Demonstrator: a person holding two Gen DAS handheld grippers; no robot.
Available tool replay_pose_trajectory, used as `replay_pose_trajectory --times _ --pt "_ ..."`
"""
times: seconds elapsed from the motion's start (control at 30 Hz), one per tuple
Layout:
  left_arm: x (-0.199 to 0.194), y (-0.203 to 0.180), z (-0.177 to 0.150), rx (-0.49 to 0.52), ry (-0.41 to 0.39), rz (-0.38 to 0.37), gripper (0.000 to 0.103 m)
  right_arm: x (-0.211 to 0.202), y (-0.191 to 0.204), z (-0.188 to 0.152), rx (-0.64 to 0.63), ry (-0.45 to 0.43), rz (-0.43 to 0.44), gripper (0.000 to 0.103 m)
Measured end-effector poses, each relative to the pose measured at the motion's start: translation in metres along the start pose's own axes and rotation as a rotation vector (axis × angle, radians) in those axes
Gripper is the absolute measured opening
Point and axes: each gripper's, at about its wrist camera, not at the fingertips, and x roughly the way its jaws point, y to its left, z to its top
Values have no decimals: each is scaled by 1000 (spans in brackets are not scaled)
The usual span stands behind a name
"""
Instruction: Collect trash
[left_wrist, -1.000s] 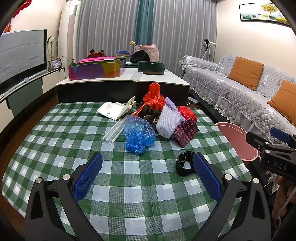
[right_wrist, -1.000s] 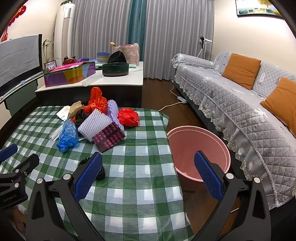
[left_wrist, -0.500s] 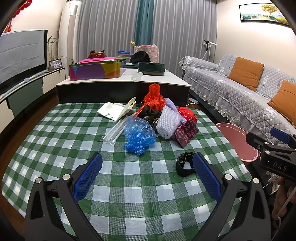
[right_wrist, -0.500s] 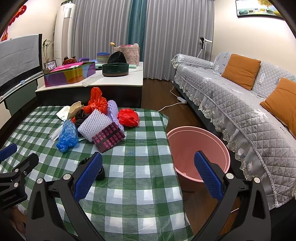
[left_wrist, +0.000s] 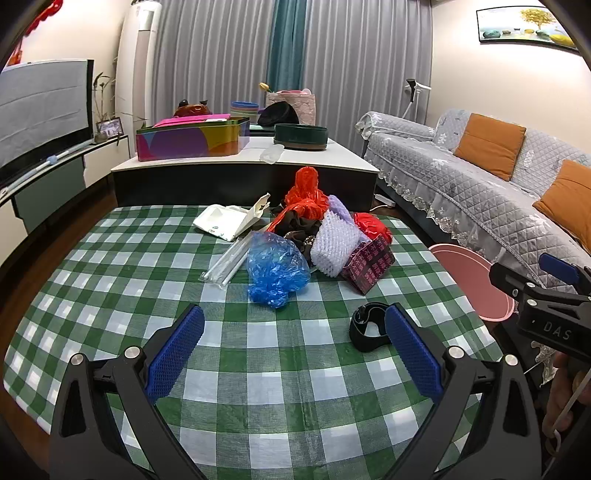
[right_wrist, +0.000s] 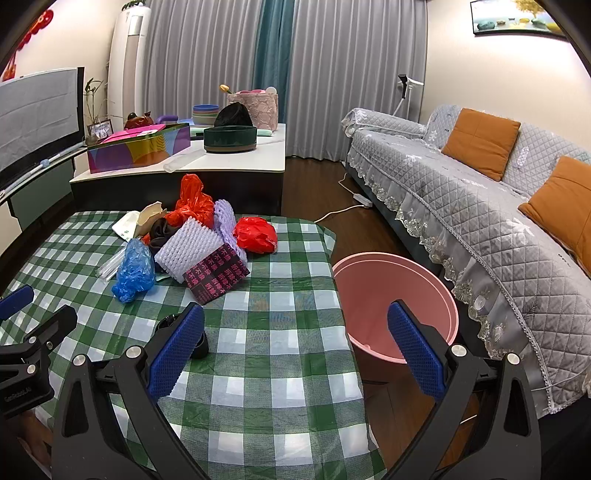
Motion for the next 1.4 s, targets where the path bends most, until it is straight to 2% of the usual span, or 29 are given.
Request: replay_pose_trajectory --times 0.73,1.07,1.23,1.33,1.4 --pt "-2 -2 3 -2 -15 3 95 -1 5 1 -16 -13 -1 97" --pt "0 2 1 -4 -19 34 90 0 6 0 -13 -17 -2 96" --pt "5 2 0 -6 -6 39 84 4 7 -1 -1 -5 16 87" --pt "11 7 -1 -37 14 18 78 10 8 -2 8 9 50 77" --pt "12 8 -1 -37 9 25 78 15 12 -3 14 21 77 66"
